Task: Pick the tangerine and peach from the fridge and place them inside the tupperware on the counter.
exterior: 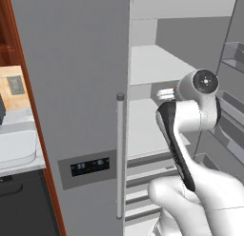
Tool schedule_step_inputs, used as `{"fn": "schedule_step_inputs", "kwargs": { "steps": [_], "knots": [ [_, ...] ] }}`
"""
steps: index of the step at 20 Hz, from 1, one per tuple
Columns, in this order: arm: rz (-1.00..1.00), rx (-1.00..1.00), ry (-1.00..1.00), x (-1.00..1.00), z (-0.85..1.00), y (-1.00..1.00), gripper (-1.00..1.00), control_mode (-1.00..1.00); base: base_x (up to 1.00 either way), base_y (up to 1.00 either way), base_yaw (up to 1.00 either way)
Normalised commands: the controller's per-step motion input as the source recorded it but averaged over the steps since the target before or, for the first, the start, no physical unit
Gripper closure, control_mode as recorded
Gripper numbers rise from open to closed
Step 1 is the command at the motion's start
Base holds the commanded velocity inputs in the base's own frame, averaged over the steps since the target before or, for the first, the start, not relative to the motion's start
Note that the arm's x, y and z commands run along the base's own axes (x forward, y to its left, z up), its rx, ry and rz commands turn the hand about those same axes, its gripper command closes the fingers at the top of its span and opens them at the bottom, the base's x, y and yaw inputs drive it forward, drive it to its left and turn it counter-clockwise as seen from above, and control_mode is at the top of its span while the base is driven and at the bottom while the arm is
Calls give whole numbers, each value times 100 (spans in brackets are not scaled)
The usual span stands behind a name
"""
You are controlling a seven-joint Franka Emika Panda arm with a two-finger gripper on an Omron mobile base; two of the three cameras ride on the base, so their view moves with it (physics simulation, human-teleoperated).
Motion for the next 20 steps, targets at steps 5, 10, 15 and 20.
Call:
{"fn": "schedule_step_inputs", "kwargs": {
  "steps": [5,10,15,20],
  "knots": [
    [-22,0,0,-100,1,-15,100,-100,0,0,0],
    [-3,0,0,-20,0,-2,100,100,-80,0,-8],
    [0,0,0,0,0,0,100,100,-90,41,-1],
    [0,0,0,0,0,0,100,100,-29,95,0]
  ]
}}
